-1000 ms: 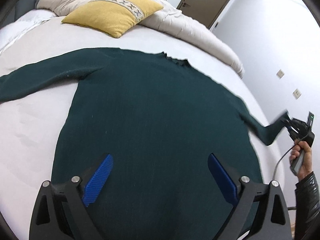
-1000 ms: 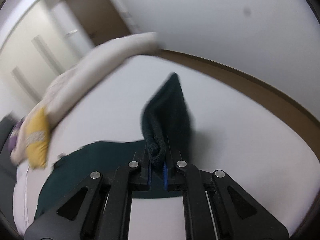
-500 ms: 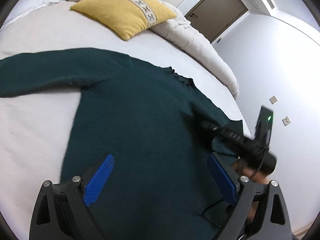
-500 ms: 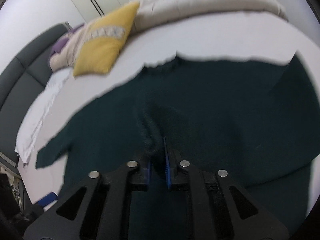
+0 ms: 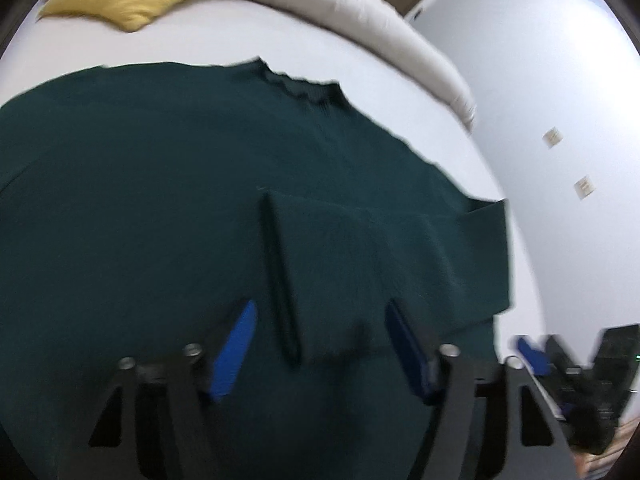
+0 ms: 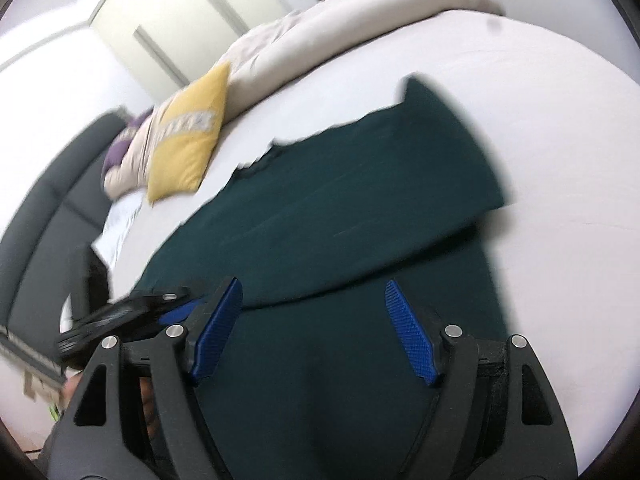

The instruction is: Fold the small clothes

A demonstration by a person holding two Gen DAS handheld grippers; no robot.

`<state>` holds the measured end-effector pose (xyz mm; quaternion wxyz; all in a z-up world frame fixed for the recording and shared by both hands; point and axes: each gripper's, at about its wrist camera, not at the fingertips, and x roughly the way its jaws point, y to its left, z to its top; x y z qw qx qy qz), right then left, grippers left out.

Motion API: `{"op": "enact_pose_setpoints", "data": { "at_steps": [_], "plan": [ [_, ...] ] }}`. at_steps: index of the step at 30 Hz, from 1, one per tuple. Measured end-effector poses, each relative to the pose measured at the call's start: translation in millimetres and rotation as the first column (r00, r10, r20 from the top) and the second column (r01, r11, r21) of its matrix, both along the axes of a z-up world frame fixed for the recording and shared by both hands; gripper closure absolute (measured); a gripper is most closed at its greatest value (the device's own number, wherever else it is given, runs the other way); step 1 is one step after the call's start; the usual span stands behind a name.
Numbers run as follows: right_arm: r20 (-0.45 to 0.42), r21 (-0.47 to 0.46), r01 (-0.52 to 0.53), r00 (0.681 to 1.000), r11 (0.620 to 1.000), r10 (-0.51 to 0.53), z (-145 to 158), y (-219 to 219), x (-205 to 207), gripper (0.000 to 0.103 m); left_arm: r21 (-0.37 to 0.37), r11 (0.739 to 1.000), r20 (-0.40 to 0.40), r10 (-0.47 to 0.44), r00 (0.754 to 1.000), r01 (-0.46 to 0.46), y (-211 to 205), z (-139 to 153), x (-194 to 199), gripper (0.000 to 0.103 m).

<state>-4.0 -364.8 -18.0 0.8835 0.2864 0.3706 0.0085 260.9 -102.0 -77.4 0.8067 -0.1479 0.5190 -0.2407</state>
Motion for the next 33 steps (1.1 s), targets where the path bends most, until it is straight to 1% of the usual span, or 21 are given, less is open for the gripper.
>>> {"op": "enact_pose_setpoints", "data": {
  "at_steps": [1,2,3,4,5,6,7,8,10,11,14,17,18,20,23,26,27,31,32,33],
  "plan": [
    [0.007,-0.001,0.024,1.0,1.0,-0.024,1,-11,-3,0.03,0.026,1.0,0.007,0.001,1.0,-0.001,-7,-1,5,0.039],
    [0.012,-0.001,0.043,0.999,0.999,-0.043,2,-21,-5,0.03,0.045,0.999,0.013,0.004,1.0,-0.004,-12,-1,9,0.042],
    [0.016,-0.002,0.067,0.998,0.998,-0.067,3,-33,-7,0.03,0.064,0.998,0.019,0.007,1.0,-0.008,-16,0,13,0.053],
    [0.014,-0.001,0.09,0.996,0.996,-0.09,2,-45,-9,0.03,0.086,0.996,0.026,0.01,1.0,-0.012,-18,1,15,0.061],
    [0.009,0.005,0.105,0.994,0.994,-0.105,1,-55,-11,0.03,0.101,0.995,0.031,0.011,0.999,-0.014,-18,0,16,0.078],
    [0.003,0.018,0.123,0.992,0.992,-0.124,-1,-70,-17,0.03,0.106,0.994,0.034,0.011,0.999,-0.015,-17,1,18,0.087],
    [-0.001,0.022,0.138,0.99,0.99,-0.138,-3,-78,-18,0.03,0.103,0.995,0.035,0.008,0.999,-0.011,-16,3,19,0.088],
    [-0.006,0.023,0.152,0.988,0.988,-0.152,-6,-85,-17,0.03,0.106,0.994,0.048,0.006,0.999,-0.012,-14,6,19,0.093],
    [-0.011,0.025,0.172,0.985,0.985,-0.172,-9,-98,-14,0.03,0.103,0.995,0.083,0.007,0.997,-0.015,-8,17,20,0.094],
    [-0.009,0.021,0.177,0.984,0.984,-0.177,-13,-96,-5,0.03,0.1,0.995,0.095,0.013,0.995,-0.022,-6,23,21,0.094],
    [-0.017,-0.001,0.189,0.982,0.982,-0.189,-16,-109,11,0.03,0.078,0.996,0.172,0.038,0.984,-0.052,9,46,29,0.094],
    [-0.041,0.004,0.193,0.98,0.981,-0.192,-18,-126,36,0.03,0.066,0.995,0.221,0.062,0.973,-0.078,24,56,36,0.094],
    [-0.048,0.0,0.189,0.981,0.982,-0.188,-19,-130,46,0.03,0.055,0.995,0.23,0.072,0.971,-0.087,30,55,39,0.094],
    [-0.071,-0.008,0.19,0.979,0.982,-0.191,-24,-140,69,0.03,0.057,0.992,0.238,0.099,0.966,-0.115,42,49,47,0.094],
    [-0.107,-0.017,0.188,0.976,0.982,-0.188,-33,-148,103,0.031,0.071,0.988,0.222,0.12,0.968,-0.139,50,31,59,0.094],
    [-0.144,-0.04,0.179,0.973,0.983,-0.183,-44,-155,135,0.038,0.073,0.986,0.206,0.132,0.97,-0.15,59,15,66,0.094],
    [-0.155,-0.043,0.174,0.972,0.984,-0.178,-48,-157,144,0.039,0.069,0.985,0.206,0.141,0.968,-0.158,62,10,68,0.094],
    [-0.171,-0.103,0.131,0.974,0.986,-0.147,-58,-151,177,0.044,0.063,0.984,0.215,0.149,0.965,-0.166,62,3,70,0.094],
    [-0.172,-0.113,0.111,0.977,0.987,-0.13,-58,-149,184,0.052,0.063,0.984,0.22,0.149,0.964,-0.166,63,3,70,0.094],
    [-0.178,-0.122,0.088,0.978,0.989,-0.109,-59,-144,189,0.066,0.059,0.984,0.225,0.15,0.963,-0.167,63,3,71,0.094]
  ]
}}
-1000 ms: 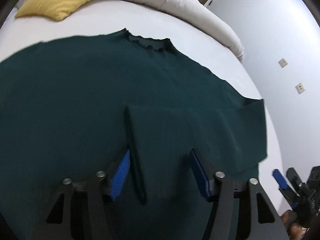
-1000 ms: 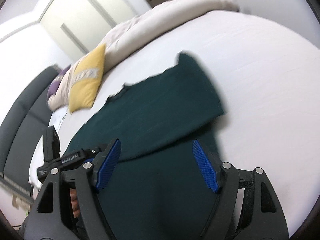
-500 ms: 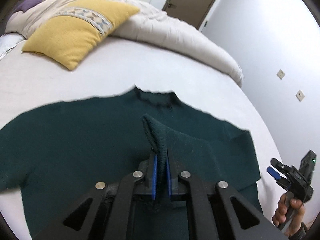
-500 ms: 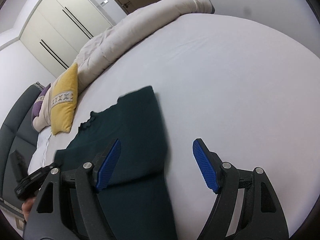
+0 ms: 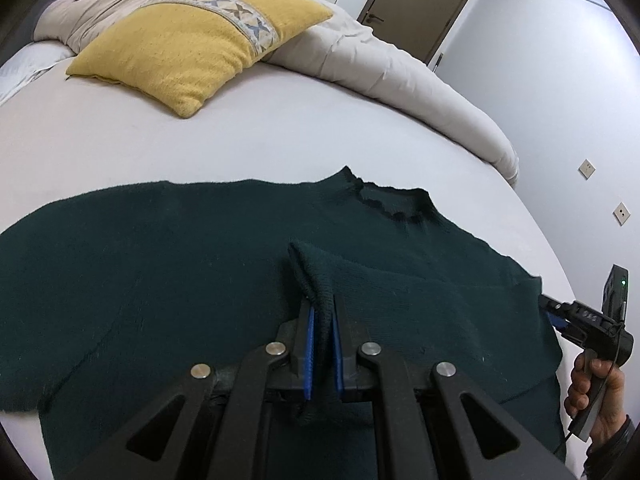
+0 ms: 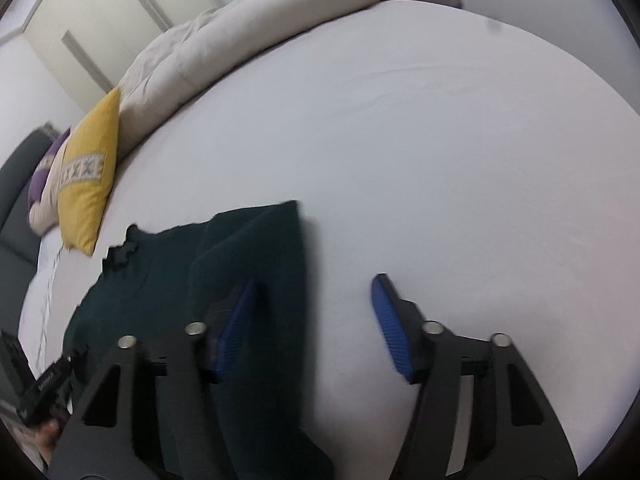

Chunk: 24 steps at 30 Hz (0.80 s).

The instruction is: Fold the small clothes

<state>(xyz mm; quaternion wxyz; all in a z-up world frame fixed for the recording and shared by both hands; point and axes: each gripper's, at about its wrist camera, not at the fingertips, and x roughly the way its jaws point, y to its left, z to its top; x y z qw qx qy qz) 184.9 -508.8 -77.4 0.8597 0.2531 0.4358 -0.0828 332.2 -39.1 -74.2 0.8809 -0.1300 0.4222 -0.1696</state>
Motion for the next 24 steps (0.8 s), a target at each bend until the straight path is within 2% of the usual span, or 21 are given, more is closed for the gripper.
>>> {"op": "enact_pose_setpoints", "data": {
  "at_steps": [2,4,7,9,11,13,16,19,20,21,22,24],
  "plan": [
    [-0.022,-0.025,-0.045,0.999,0.999,0.044,-2,8,11,0.089,-0.003,1.0,0.019,0.006,1.0,-0.006,0,3,0,0.094],
    [-0.034,-0.064,-0.068,0.997,0.996,0.066,0,14,19,0.096,-0.009,1.0,0.05,0.014,0.999,-0.014,2,9,-1,0.094],
    [0.009,-0.039,-0.045,0.999,0.998,0.045,11,14,23,0.097,-0.003,0.999,0.092,0.037,0.995,-0.037,4,16,-3,0.094],
    [0.043,-0.04,-0.04,0.998,0.998,0.041,18,16,26,0.097,0.002,0.998,0.081,0.055,0.995,-0.055,6,10,0,0.094],
    [0.023,-0.061,-0.037,0.999,0.997,0.039,13,17,33,0.097,0.005,0.998,0.037,0.057,0.998,-0.057,8,-4,3,0.094],
    [-0.035,-0.089,-0.024,0.999,0.996,0.021,-6,12,40,0.097,0.019,0.999,0.012,0.048,0.999,-0.049,6,-15,2,0.094],
    [-0.009,-0.012,-0.013,1.0,1.0,0.013,-15,0,39,0.097,0.009,0.999,0.007,0.047,0.999,-0.047,8,-14,1,0.094],
    [-0.014,0.023,0.0,1.0,1.0,0.0,-9,-4,39,0.084,-0.002,0.999,0.002,0.046,0.999,-0.046,11,-15,0,0.094],
    [-0.021,0.047,0.006,1.0,0.999,-0.005,-5,-5,36,0.075,-0.009,0.999,-0.001,0.045,0.999,-0.045,12,-16,-1,0.094],
    [-0.014,0.06,0.004,1.0,0.998,-0.003,-1,-4,32,0.061,-0.014,0.999,-0.003,0.045,0.999,-0.045,12,-16,-1,0.094],
    [-0.006,0.06,-0.002,1.0,0.998,0.003,4,1,28,0.056,-0.018,0.999,-0.004,0.044,0.999,-0.044,12,-16,-2,0.094],
    [-0.013,0.009,-0.042,0.999,0.999,0.042,11,20,20,0.054,-0.019,0.999,-0.005,0.042,0.999,-0.042,13,-16,-5,0.094]
  ]
}}
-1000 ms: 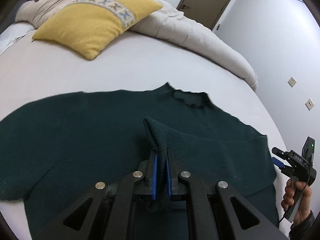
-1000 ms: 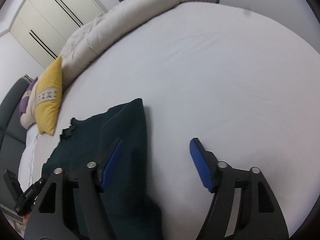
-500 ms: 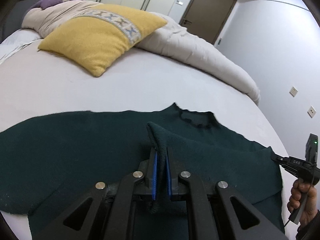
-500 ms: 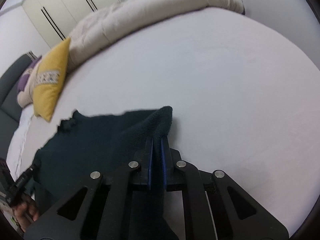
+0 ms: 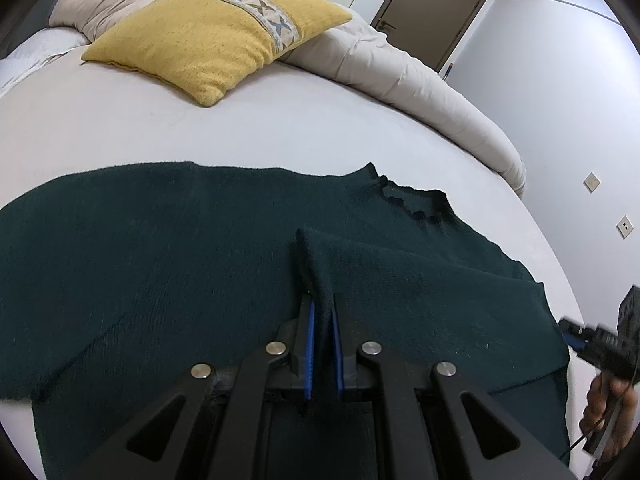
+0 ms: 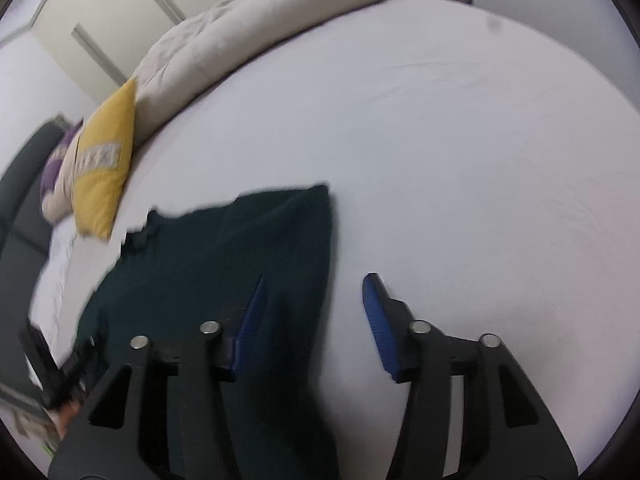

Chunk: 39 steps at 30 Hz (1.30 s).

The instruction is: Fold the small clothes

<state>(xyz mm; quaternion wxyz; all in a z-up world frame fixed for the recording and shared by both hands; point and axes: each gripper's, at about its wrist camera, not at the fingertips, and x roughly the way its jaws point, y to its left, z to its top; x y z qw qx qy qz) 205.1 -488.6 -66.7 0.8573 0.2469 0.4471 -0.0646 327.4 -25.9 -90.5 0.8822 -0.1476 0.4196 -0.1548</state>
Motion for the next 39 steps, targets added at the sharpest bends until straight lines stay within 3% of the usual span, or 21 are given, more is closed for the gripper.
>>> {"op": "enact_pose_setpoints", "data": {
  "at_steps": [2,4,5,6,12,15,16,18,22,26,29,32,34,36,38,39],
  "plan": [
    [-0.052,-0.027,-0.046,0.998,0.999,0.044,-7,14,-2,0.055,0.005,1.0,-0.002,0.0,1.0,0.0,0,0,-4,0.094],
    [-0.07,-0.089,-0.075,0.995,0.993,0.069,-11,22,-9,0.064,0.001,1.0,-0.008,0.003,1.0,-0.003,1,1,-8,0.094],
    [-0.067,-0.126,-0.084,0.995,0.988,0.076,-12,25,-11,0.085,0.001,1.0,-0.01,0.004,1.0,-0.004,1,1,-8,0.095],
    [-0.065,-0.098,-0.091,0.994,0.991,0.085,-11,26,-8,0.095,0.001,1.0,-0.01,0.004,1.0,-0.004,1,2,-10,0.095],
    [-0.007,-0.101,-0.061,0.998,0.993,0.06,6,23,-22,0.098,-0.024,1.0,0.003,0.016,1.0,-0.016,2,13,-22,0.095],
    [-0.027,-0.085,-0.047,0.999,0.995,0.045,-4,22,-22,0.098,-0.008,1.0,-0.038,0.017,0.999,-0.018,1,-2,-17,0.095],
    [-0.051,-0.082,-0.049,0.998,0.995,0.045,-14,23,-20,0.098,-0.02,1.0,-0.051,0.02,0.998,-0.021,3,-7,-15,0.095],
    [-0.011,-0.081,-0.051,0.999,0.995,0.05,-28,16,-30,0.097,-0.028,0.999,-0.055,0.023,0.998,-0.024,4,-8,-12,0.092],
    [0.039,-0.024,-0.035,0.999,0.999,0.036,-26,10,-37,0.09,-0.084,0.996,-0.067,0.013,0.998,-0.019,14,-5,-8,0.083],
    [0.034,-0.054,0.062,0.998,0.997,-0.06,-3,10,-53,0.058,-0.103,0.991,-0.04,0.087,0.995,-0.091,48,17,-28,0.038],
    [0.103,-0.083,0.082,0.992,0.993,-0.073,25,18,-75,0.052,-0.091,0.984,0.028,0.156,0.987,-0.152,98,36,-55,0.032],
    [0.145,-0.097,0.054,0.989,0.994,-0.04,48,37,-100,0.048,-0.088,0.955,0.023,0.285,0.958,-0.282,169,39,-82,0.032],
    [0.154,-0.091,0.022,0.988,0.996,-0.008,55,56,-109,0.048,-0.071,0.92,0.009,0.388,0.922,-0.386,225,34,-100,0.032],
    [0.144,-0.068,-0.009,0.989,0.998,0.019,58,73,-120,0.048,-0.034,0.862,-0.026,0.505,0.863,-0.506,279,24,-117,0.031],
    [0.133,-0.042,-0.045,0.99,0.998,0.05,57,91,-129,0.048,-0.046,0.771,-0.089,0.63,0.771,-0.635,336,12,-137,0.031],
    [0.127,-0.035,-0.059,0.99,0.998,0.063,55,100,-131,0.048,-0.057,0.736,-0.104,0.668,0.737,-0.675,353,7,-146,0.031]
  ]
}}
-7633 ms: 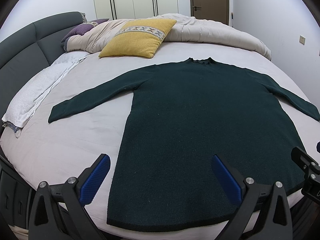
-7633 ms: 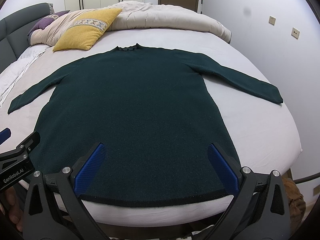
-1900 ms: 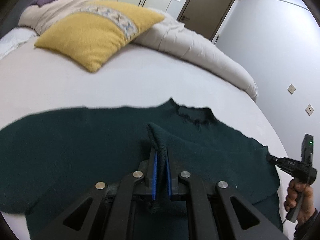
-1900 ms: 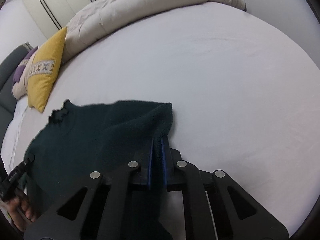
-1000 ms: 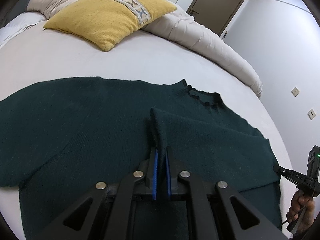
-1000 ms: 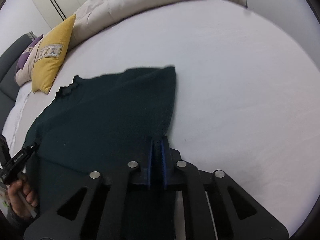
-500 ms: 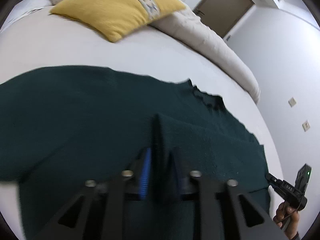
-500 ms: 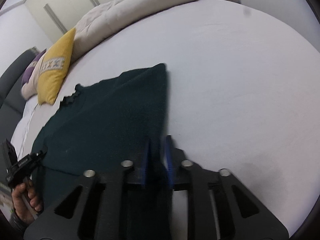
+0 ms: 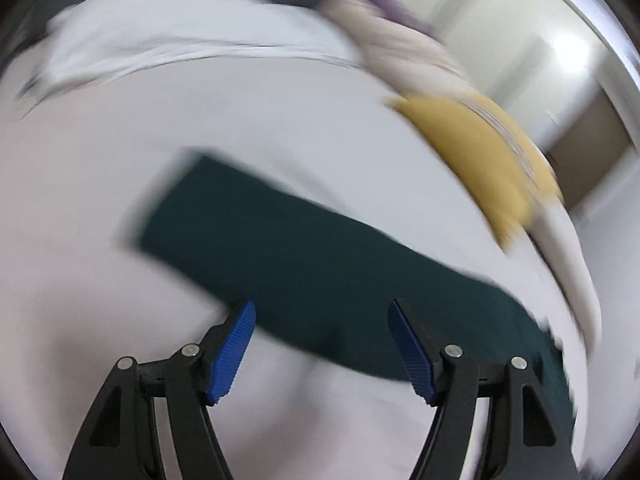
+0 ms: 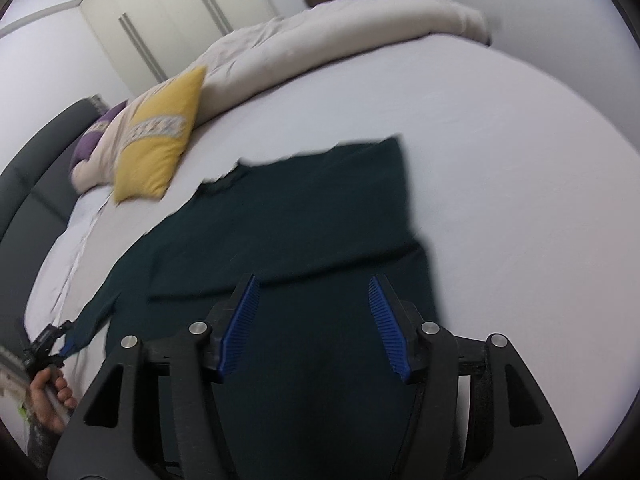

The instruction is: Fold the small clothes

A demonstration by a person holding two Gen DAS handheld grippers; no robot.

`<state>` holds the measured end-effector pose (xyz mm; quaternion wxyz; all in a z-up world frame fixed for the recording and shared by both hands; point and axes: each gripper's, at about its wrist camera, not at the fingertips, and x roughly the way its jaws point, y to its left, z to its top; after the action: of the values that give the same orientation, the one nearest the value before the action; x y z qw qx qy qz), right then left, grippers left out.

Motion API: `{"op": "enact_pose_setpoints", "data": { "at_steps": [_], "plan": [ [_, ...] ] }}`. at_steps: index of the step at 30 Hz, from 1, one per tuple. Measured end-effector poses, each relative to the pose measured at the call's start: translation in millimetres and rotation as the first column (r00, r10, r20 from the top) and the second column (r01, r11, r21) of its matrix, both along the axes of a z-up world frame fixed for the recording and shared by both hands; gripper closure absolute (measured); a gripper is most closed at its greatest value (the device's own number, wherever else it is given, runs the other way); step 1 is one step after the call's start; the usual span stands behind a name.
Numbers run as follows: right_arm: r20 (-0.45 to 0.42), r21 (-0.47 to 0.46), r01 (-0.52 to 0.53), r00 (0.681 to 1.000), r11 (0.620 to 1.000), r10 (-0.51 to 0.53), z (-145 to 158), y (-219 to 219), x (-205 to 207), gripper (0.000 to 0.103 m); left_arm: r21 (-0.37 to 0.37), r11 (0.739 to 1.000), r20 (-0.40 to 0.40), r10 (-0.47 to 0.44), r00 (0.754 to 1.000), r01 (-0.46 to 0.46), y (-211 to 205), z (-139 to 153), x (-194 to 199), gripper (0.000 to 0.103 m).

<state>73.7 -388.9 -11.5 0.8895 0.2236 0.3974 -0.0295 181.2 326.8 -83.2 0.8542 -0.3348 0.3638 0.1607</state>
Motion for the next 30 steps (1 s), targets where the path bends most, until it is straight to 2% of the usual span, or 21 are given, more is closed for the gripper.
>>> {"op": "enact_pose_setpoints", "data": {
  "at_steps": [3,6,8,9,10,11,12,14,17,21,23,25,27,28,30],
  "plan": [
    [-0.014,0.032,-0.041,0.999,0.999,0.041,-5,26,-1,0.048,-0.028,0.991,0.004,0.132,0.991,-0.132,44,-8,-20,0.03],
    [-0.024,0.048,-0.069,0.997,0.996,0.07,-8,47,-1,0.048,-0.115,0.982,0.021,0.156,0.988,-0.152,64,-18,-18,0.031],
    [-0.023,0.048,-0.08,0.996,0.996,0.081,-7,58,-2,0.048,-0.099,0.985,0.014,0.145,0.989,-0.142,63,-15,-9,0.034],
    [-0.023,0.048,-0.088,0.996,0.995,0.089,-6,63,-2,0.048,-0.095,0.988,0.009,0.125,0.992,-0.123,61,-15,-2,0.054],
    [-0.024,0.045,-0.096,0.995,0.994,0.097,-4,68,-5,0.048,-0.098,0.989,-0.006,0.111,0.994,-0.111,61,-17,4,0.068],
    [-0.024,0.043,-0.1,0.995,0.994,0.102,-4,71,-4,0.048,-0.122,0.988,-0.015,0.09,0.996,-0.091,62,-21,8,0.088],
    [-0.023,0.042,-0.103,0.994,0.994,0.104,-2,75,-7,0.048,-0.155,0.985,-0.015,0.07,0.997,-0.071,64,-24,9,0.092],
    [-0.018,0.045,-0.106,0.994,0.993,0.107,1,76,-10,0.048,-0.12,0.991,-0.014,0.053,0.999,-0.054,57,-15,10,0.095],
    [-0.009,0.048,-0.101,0.995,0.994,0.102,4,73,-21,0.048,-0.11,0.994,0.037,0.021,0.999,-0.016,37,7,6,0.095],
    [-0.002,0.084,-0.076,0.997,0.994,0.077,0,55,-33,0.048,-0.032,0.992,0.128,-0.113,0.985,0.118,-25,57,9,0.095],
    [0.001,0.099,-0.067,0.998,0.993,0.067,-3,47,-38,0.048,0.018,0.978,0.173,-0.206,0.963,0.206,-71,81,15,0.095],
    [0.0,0.115,-0.054,0.999,0.992,0.054,-7,38,-44,0.048,0.075,0.944,0.201,-0.331,0.922,0.322,-128,99,16,0.095],
    [0.003,0.128,-0.043,0.999,0.991,0.043,-9,29,-51,0.048,0.144,0.894,0.204,-0.446,0.872,0.424,-189,108,19,0.095],
    [0.004,0.13,-0.039,0.999,0.991,0.039,-10,25,-53,0.048,0.173,0.858,0.196,-0.511,0.837,0.483,-225,107,21,0.095],
    [0.003,0.141,-0.023,1.0,0.99,0.023,-13,14,-58,0.048,0.186,0.799,0.187,-0.601,0.778,0.572,-281,97,22,0.095]
  ]
}}
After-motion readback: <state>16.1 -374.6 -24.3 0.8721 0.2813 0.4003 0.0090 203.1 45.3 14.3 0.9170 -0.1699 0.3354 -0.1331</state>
